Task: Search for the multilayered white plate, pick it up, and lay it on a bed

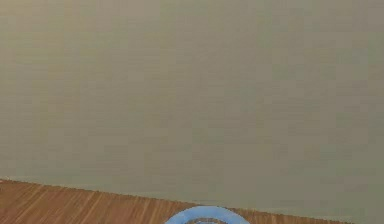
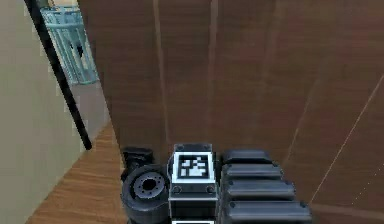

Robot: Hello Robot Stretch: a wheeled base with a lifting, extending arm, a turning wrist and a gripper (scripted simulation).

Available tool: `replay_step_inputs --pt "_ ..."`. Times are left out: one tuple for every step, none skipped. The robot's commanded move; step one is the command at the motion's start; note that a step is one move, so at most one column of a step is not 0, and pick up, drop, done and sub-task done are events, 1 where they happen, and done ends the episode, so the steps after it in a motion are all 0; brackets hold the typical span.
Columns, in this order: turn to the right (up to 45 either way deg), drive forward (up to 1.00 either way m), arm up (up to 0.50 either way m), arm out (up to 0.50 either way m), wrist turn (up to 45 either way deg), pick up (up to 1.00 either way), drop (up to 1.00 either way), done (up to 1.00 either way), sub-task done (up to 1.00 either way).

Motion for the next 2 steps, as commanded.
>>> replay_step_inputs --pt "12.0 0.0 0.0 0.0 0.0 0.0 0.0 0.0 0.0" --pt "0.0 0.3 0.0 0.0 0.0 0.0 0.0 0.0 0.0"
